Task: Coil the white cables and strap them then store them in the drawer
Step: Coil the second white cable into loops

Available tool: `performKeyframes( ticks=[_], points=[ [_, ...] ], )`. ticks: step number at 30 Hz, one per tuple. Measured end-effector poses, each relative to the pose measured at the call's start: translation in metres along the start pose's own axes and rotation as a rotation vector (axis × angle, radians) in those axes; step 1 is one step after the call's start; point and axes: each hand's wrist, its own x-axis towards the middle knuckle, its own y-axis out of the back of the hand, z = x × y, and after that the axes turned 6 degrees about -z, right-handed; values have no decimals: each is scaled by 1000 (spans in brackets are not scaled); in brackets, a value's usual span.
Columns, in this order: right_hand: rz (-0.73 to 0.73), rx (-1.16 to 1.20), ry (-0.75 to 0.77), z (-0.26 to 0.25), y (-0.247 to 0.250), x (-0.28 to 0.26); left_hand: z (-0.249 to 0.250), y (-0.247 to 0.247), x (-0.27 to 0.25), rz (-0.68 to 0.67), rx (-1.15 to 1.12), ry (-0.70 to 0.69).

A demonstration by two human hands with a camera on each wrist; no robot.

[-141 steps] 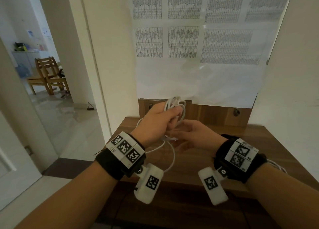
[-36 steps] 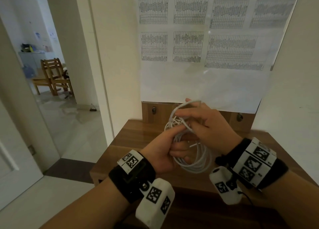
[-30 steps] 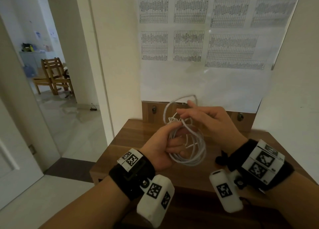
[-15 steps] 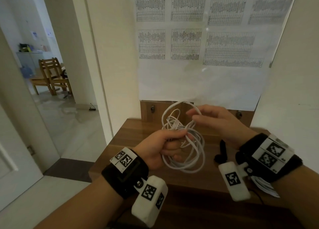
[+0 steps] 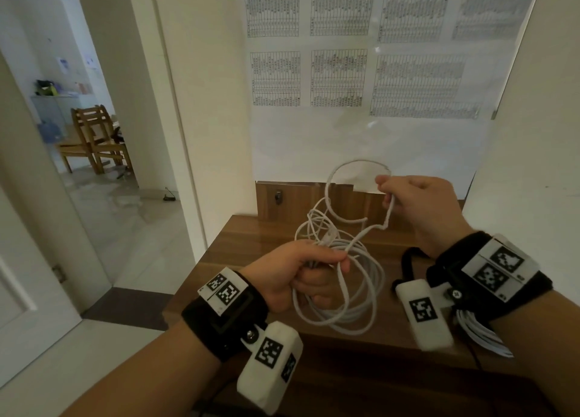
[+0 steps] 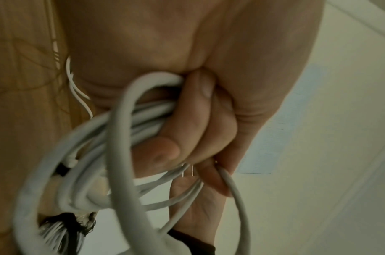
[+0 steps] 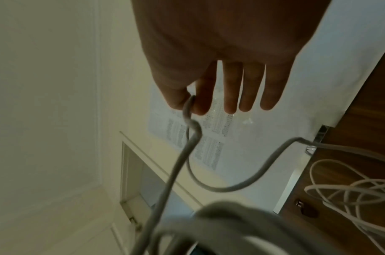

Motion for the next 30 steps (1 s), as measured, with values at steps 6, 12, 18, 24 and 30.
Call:
performKeyframes(
  ticks=[6, 12, 18, 24, 30],
  points=[
    [197, -244, 99, 5, 22, 14, 1, -2, 2, 175, 319, 13],
    [202, -25, -111, 9, 46, 28, -8, 3, 8, 536, 773, 39],
    [-47, 137, -335, 3, 49, 26, -10, 31, 4, 877, 557, -70],
    [12, 207, -307, 11, 45, 26, -2, 36, -11, 686, -176, -306],
    [-17, 182, -162, 18, 24, 20, 5, 16, -18, 159, -269, -245]
  ],
)
